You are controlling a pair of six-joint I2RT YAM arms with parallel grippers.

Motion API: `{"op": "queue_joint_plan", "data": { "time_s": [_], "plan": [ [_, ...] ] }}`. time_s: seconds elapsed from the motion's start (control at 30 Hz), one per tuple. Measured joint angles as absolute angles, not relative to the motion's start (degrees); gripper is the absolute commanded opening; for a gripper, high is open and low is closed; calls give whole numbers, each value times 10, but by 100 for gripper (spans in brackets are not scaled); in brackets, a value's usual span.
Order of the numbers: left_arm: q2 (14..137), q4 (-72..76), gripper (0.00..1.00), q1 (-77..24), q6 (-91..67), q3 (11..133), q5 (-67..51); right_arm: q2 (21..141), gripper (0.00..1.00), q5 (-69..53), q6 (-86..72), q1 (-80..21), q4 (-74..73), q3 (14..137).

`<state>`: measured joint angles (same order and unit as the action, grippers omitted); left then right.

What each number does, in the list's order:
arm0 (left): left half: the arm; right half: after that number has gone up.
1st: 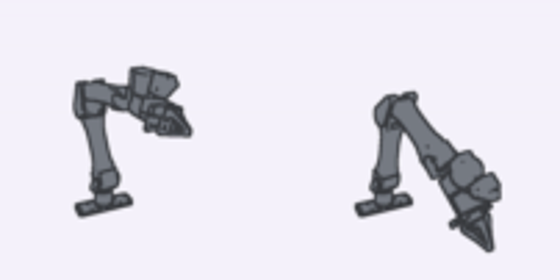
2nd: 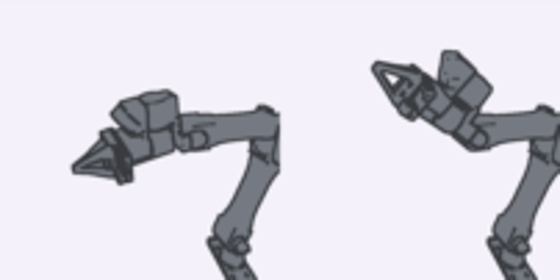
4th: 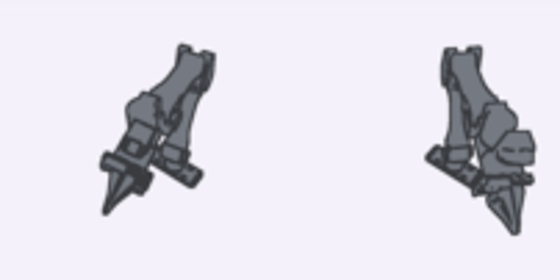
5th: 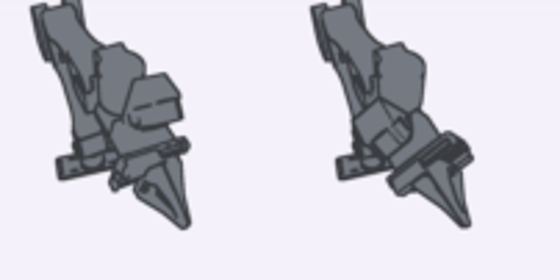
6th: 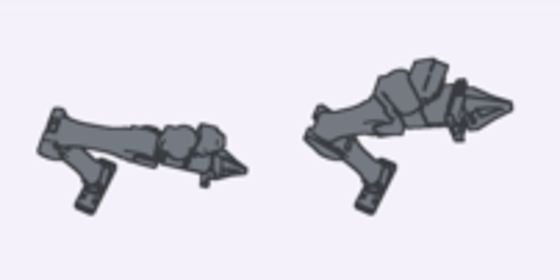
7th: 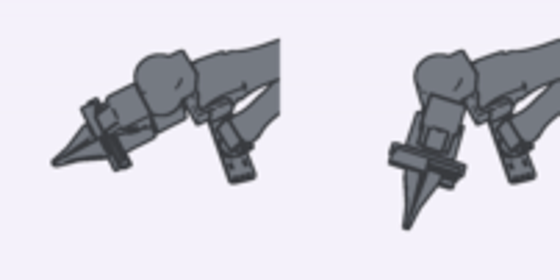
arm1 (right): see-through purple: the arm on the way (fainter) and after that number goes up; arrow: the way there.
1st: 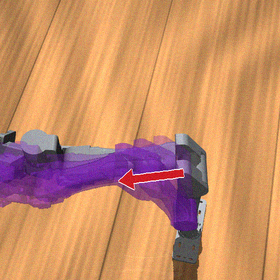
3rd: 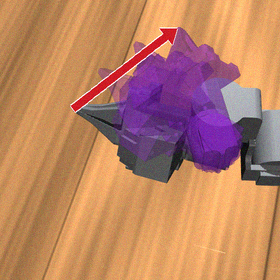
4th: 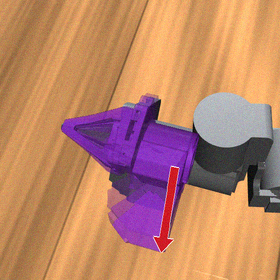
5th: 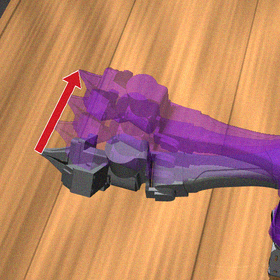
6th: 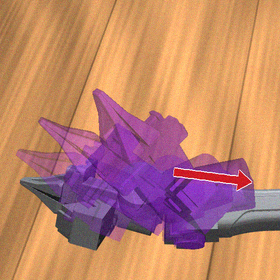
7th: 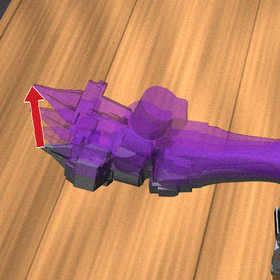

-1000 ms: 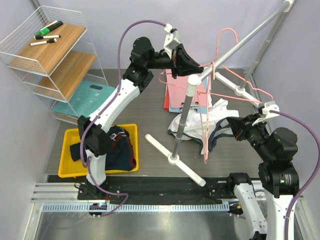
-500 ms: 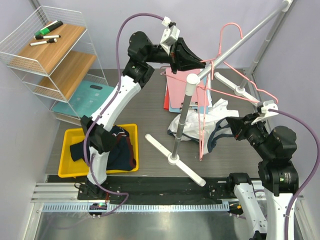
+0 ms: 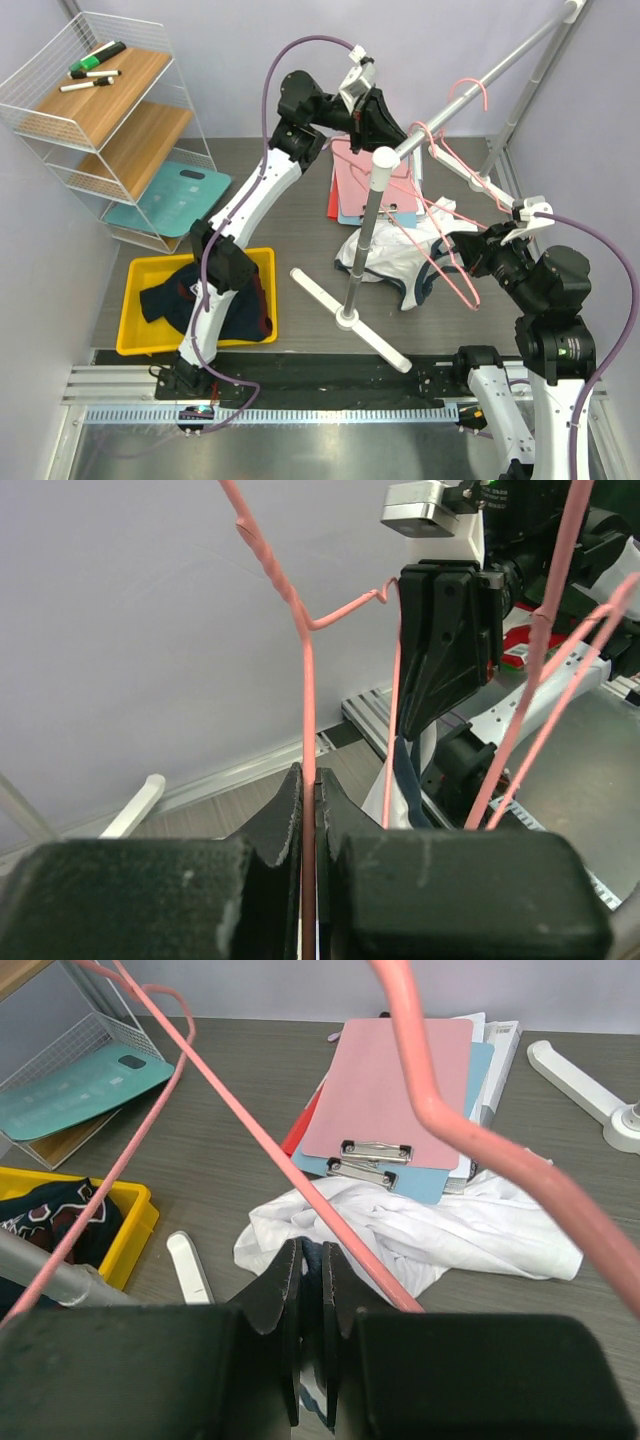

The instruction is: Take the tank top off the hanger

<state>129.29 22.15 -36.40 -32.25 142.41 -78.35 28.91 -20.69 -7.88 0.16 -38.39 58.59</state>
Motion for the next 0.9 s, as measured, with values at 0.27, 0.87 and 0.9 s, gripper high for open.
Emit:
{"op": "queue_joint_plan", "data": {
  "time_s": [0.27, 0.87, 0.9],
  "plan": [
    [1293, 246, 22, -358, -350, 1414, -792, 289, 1, -208, -83, 2, -382, 586],
    [1259, 262, 99, -298, -415, 1354, -741, 289, 1, -137, -99, 2, -390, 586],
    [1251, 257, 100, -289, -414, 1347, -735, 291, 1, -133, -103, 1, -390, 586]
  ]
}}
